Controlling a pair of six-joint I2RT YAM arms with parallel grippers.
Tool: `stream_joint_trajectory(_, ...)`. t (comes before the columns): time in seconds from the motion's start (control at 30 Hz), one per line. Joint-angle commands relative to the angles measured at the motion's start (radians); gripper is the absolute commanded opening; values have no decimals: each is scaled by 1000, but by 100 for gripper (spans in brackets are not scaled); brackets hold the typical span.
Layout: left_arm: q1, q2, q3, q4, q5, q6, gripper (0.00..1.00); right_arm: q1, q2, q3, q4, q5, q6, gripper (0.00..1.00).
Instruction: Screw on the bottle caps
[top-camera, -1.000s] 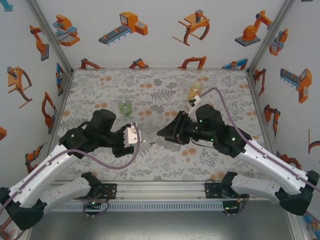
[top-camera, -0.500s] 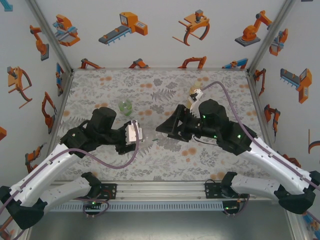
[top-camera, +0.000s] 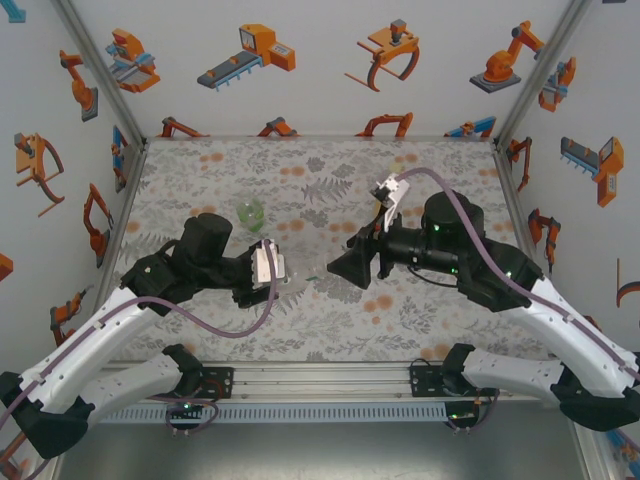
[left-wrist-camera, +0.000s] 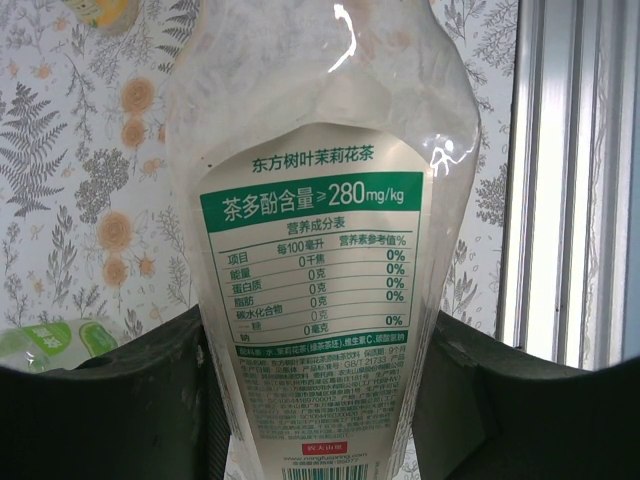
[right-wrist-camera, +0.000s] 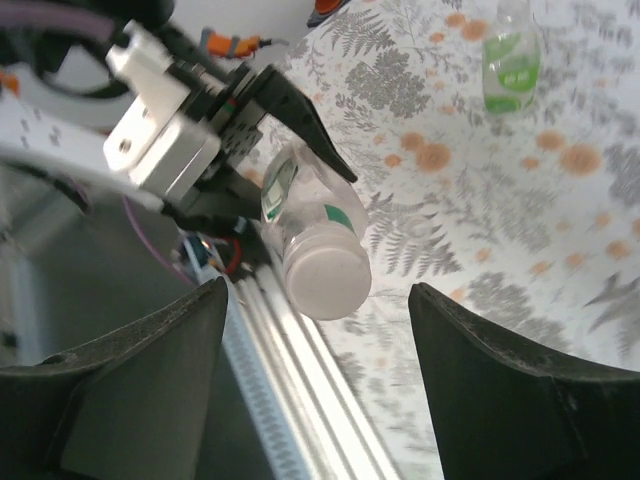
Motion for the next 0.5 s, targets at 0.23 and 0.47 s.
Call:
stream_joint_trajectory(0.23,-6,-4,32,10,73,-2,0,1,63,96,-159,-255,-751,62)
stream_joint_trajectory(0.47,-7,-7,40,3,80,-3,0,1,97,81,-105,-301,-785,60)
